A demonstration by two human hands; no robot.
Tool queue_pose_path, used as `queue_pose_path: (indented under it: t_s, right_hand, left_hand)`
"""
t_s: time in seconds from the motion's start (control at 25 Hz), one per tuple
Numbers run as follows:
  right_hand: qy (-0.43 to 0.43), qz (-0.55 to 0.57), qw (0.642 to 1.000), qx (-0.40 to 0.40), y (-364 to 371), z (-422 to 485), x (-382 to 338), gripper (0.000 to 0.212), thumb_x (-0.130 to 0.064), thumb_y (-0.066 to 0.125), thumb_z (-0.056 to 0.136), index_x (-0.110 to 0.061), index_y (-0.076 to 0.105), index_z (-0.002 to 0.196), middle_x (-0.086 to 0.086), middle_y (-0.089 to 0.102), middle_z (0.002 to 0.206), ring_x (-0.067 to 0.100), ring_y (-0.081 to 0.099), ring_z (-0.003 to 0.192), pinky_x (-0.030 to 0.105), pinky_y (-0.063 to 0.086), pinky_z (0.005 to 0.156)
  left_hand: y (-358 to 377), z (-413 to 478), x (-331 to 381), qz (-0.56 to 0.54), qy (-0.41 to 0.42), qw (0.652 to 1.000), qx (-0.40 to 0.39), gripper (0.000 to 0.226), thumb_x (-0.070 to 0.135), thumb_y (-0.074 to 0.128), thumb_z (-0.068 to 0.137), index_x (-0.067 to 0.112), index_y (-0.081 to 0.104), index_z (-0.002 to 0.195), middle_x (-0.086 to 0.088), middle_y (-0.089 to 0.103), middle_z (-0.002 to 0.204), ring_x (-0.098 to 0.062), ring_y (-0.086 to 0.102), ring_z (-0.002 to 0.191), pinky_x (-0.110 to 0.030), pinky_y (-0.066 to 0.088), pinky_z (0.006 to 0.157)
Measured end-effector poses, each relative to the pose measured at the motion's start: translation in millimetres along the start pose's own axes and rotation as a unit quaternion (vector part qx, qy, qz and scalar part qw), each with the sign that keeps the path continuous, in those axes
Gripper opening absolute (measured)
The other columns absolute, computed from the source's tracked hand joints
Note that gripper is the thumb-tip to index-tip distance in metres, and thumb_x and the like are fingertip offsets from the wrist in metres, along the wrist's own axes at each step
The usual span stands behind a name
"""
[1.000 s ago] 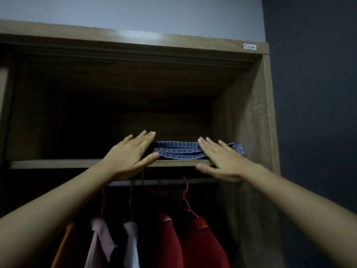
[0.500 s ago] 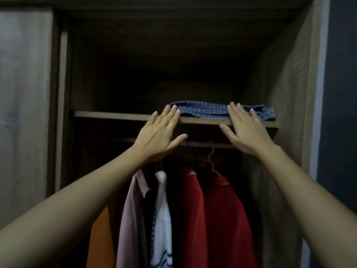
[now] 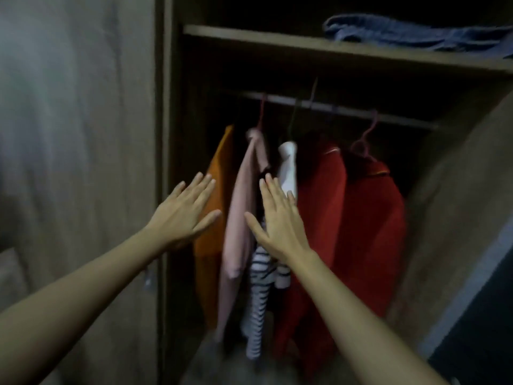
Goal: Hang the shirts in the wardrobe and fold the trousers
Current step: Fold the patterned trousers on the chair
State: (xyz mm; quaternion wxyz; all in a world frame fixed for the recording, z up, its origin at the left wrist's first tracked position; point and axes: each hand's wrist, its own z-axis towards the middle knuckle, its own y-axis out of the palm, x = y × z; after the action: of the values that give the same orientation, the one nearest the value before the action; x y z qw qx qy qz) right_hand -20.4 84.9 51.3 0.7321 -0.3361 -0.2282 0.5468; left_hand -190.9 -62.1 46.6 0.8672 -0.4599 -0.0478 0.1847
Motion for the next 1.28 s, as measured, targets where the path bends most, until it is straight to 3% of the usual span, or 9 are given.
queue_pose_path:
  t_s: [0.16,0.4,0.6,0.76,0.84,0.92,1.04,1.16,1.28]
  right_hand:
    - [-0.042,0.087,0.986,-0.137,110.8,-42.1,-82.8,0.075,-0.053,0.029,0.088,-0.007,0.024,0.147,0.011,0.022,0.156,0.023,0.019,0.145,0.039,0.012,0.116]
    - [-0.191,0.118,0.911,-0.346,231.5,-126.6,-219.2,0.071,-0.052,0.027,0.094,-0.011,0.013,0.149,0.006,0.011,0.159,0.019,0.008,0.147,0.03,-0.003,0.115]
    - [-0.242,0.13,0.849,-0.452,314.9,-221.0,-292.3,0.08,-0.056,0.015,0.084,-0.006,0.036,0.142,0.011,0.029,0.152,0.028,0.031,0.14,0.043,0.022,0.114]
    - [-0.287,0.107,0.782,-0.542,366.6,-302.9,-317.8,0.067,-0.049,0.028,0.095,-0.007,0.026,0.146,0.01,0.019,0.156,0.028,0.019,0.144,0.041,0.006,0.117]
    - [-0.359,0.074,0.735,-0.57,386.8,-344.2,-327.7,0.066,-0.047,0.027,0.096,-0.009,0.014,0.149,0.009,0.011,0.158,0.026,0.011,0.146,0.04,-0.001,0.117]
    - [-0.397,0.052,0.708,-0.581,402.2,-372.8,-335.0,0.067,-0.045,0.031,0.097,-0.01,0.009,0.15,0.009,0.007,0.159,0.023,0.009,0.146,0.039,0.003,0.117]
    - [-0.376,0.041,0.687,-0.621,429.2,-403.8,-343.4,0.072,-0.042,0.044,0.093,-0.014,0.009,0.15,0.01,0.007,0.159,0.026,0.009,0.146,0.043,0.005,0.117]
    - [-0.285,0.003,0.667,-0.688,449.6,-432.2,-350.2,0.079,-0.023,0.057,0.086,-0.019,0.009,0.149,0.009,0.008,0.157,0.033,0.015,0.143,0.055,0.024,0.111]
    - [-0.287,-0.002,0.731,-0.619,464.5,-458.0,-352.8,0.054,-0.014,0.059,0.083,-0.019,0.046,0.135,0.014,0.049,0.137,0.033,0.055,0.114,0.046,0.055,0.083]
  left_hand:
    - [46.7,-151.0,-60.0,0.034,-0.119,0.983,-0.133,0.085,0.06,0.003,0.093,0.001,0.049,0.133,-0.016,0.049,0.139,-0.031,0.044,0.13,-0.048,0.039,0.101]
    - [73.0,-367.1,-119.5,0.032,-0.242,0.918,-0.313,0.086,0.056,0.001,0.096,0.001,0.062,0.12,-0.015,0.063,0.123,-0.029,0.06,0.115,-0.045,0.051,0.086]
    - [105.0,-505.9,-127.8,-0.012,-0.306,0.864,-0.399,0.105,0.068,-0.023,0.072,0.007,0.015,0.149,-0.01,0.015,0.157,-0.023,0.012,0.145,-0.038,0.014,0.116]
    - [149.8,-586.8,-111.3,-0.049,-0.3,0.819,-0.488,0.06,0.039,0.019,0.101,0.011,0.001,0.15,-0.008,-0.002,0.159,-0.021,-0.002,0.146,-0.035,0.004,0.117]
    - [174.5,-621.1,-97.3,-0.077,-0.296,0.802,-0.513,0.058,0.015,0.03,0.101,0.012,-0.001,0.15,-0.008,-0.002,0.159,-0.021,-0.001,0.146,-0.035,0.005,0.117]
    - [198.8,-648.9,-82.9,-0.097,-0.298,0.79,-0.527,0.057,0.016,0.031,0.101,0.014,0.002,0.15,-0.007,0.0,0.159,-0.023,0.006,0.146,-0.034,0.01,0.116]
    - [229.3,-687.9,-67.9,-0.112,-0.289,0.761,-0.57,0.055,0.031,0.027,0.103,0.015,0.005,0.151,-0.006,0.003,0.159,-0.024,0.013,0.145,-0.036,0.017,0.115]
    - [258.1,-727.1,-64.0,-0.09,-0.284,0.742,-0.601,0.061,0.026,0.037,0.1,0.017,0.004,0.151,-0.003,0.003,0.159,-0.024,0.009,0.145,-0.045,0.025,0.111]
    - [270.9,-748.6,-65.5,-0.094,-0.297,0.781,-0.541,0.069,0.022,0.058,0.089,0.019,0.023,0.148,-0.003,0.027,0.153,-0.028,0.028,0.138,-0.051,0.042,0.095]
